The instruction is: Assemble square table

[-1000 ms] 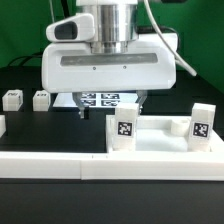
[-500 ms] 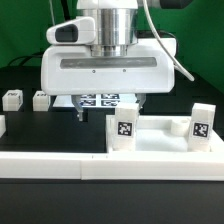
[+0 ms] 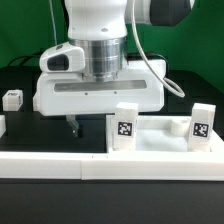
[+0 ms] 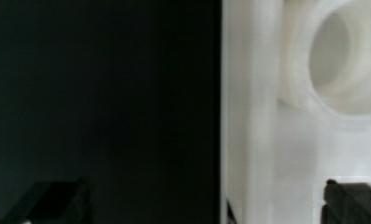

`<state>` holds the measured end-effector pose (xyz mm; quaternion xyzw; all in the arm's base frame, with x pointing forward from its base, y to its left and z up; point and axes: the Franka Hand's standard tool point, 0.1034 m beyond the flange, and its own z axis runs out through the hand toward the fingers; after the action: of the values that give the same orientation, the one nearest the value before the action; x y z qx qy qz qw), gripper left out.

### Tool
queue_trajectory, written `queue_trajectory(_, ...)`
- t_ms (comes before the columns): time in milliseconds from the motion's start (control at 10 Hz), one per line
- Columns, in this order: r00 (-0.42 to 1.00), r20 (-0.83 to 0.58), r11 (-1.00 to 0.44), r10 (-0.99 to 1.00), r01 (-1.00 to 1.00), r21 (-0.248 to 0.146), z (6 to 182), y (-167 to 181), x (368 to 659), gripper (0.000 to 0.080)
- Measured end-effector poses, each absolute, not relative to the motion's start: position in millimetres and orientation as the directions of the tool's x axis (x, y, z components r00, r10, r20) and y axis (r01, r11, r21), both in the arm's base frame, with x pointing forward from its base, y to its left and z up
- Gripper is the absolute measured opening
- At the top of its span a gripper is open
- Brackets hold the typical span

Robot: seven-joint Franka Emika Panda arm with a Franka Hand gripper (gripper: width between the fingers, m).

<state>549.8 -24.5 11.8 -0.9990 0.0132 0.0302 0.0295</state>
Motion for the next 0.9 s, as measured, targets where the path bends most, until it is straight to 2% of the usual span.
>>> queue_trajectory(300, 0.998, -0.06, -0.998, -0.025, -0.029, -0.057, 12.0, -25.5, 550.0, 0.0623)
queue_trajectory(400, 0.998, -0.06, -0.998, -0.025, -0.029, -0.057, 12.0, -25.6, 550.0, 0.0445)
queue_trajectory(500, 0.998, -0.06, -0.998, -0.025, -0.029, -0.057, 12.1, -25.7, 550.0, 0.0445)
queue_trajectory(600, 0.998, -0.06, -0.998, -0.025, -0.029, -0.057, 12.1, -25.8, 550.0, 0.0253)
queue_trajectory(700, 0.998, -0.06, -0.998, -0.025, -0.029, -0.057, 12.0, -25.7, 550.0, 0.0119)
queue_trajectory(800, 0.998, -0.061, -0.998, -0.023, -0.026, -0.055, 12.0, -26.2, 549.5, 0.0057)
queue_trajectory(900, 0.998, -0.061, -0.998, -0.022, -0.025, -0.054, 12.0, -26.5, 549.6, 0.0057)
